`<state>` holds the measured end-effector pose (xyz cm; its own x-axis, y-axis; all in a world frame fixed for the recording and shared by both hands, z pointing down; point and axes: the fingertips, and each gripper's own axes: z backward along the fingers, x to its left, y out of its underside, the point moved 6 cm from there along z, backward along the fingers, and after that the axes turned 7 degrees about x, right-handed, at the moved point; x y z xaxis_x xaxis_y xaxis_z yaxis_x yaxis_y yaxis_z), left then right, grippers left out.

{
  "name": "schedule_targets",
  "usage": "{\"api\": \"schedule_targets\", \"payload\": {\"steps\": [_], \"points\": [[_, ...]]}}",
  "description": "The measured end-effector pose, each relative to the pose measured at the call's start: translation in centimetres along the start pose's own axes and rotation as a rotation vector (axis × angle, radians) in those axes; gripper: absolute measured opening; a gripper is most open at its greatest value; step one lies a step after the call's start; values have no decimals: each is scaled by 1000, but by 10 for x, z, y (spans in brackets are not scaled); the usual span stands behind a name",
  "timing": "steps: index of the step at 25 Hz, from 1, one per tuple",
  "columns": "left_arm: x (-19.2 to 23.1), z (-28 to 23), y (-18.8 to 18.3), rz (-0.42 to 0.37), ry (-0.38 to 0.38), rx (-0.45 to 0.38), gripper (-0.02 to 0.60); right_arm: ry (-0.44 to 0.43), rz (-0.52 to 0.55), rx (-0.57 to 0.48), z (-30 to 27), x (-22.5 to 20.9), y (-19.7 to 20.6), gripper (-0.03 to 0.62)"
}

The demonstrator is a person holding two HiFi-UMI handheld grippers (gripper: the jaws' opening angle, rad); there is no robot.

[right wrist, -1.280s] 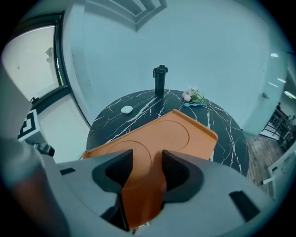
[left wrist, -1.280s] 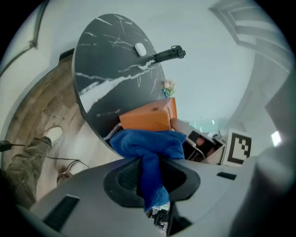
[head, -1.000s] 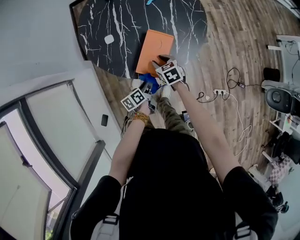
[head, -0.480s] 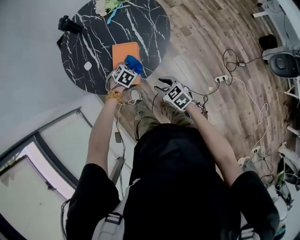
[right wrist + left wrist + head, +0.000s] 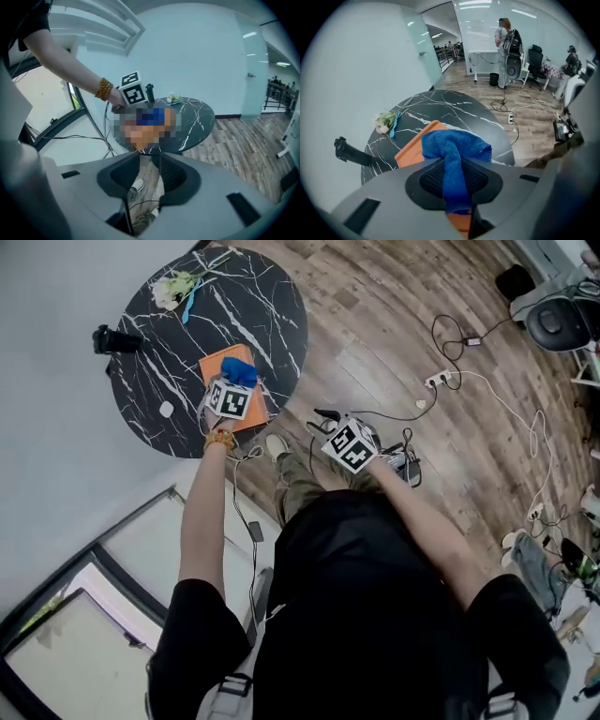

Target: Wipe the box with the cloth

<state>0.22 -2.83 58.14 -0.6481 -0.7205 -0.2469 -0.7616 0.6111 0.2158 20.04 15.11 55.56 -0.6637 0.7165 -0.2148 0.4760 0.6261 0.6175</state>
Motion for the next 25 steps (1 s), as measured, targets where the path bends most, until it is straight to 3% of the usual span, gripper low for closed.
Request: {"api": "schedule_targets", "payload": {"steps": [2, 6, 12, 14, 16, 18, 21, 23, 25], "points": [[-22, 14, 22, -26, 31, 13, 80, -21, 7, -22, -10, 3, -14, 123], [-71, 31, 59, -6, 94, 50, 80, -108, 4, -42, -29, 4, -33, 121], [-70, 33, 63, 36, 122, 96, 80, -144, 63, -68, -48, 1, -68, 121], [-67, 33, 61, 42, 142, 108, 80, -139, 139, -56, -53, 6, -73, 121], [-63, 32, 63, 75, 178, 79, 80, -137, 324, -49, -64, 13, -77, 123], [-55, 32, 70, 203, 247, -4, 92, -146, 542, -40, -77, 20, -82, 141], [-33, 48, 83, 576, 415, -242, 89, -175, 717, -59, -94, 35, -100, 203], [-19, 66, 90, 836, 567, -427, 87, -144, 809, -119, -101, 51, -116, 235], [-15, 83, 102, 1011, 756, -559, 86, -76, 878, -185, -107, 69, -131, 252]]}}
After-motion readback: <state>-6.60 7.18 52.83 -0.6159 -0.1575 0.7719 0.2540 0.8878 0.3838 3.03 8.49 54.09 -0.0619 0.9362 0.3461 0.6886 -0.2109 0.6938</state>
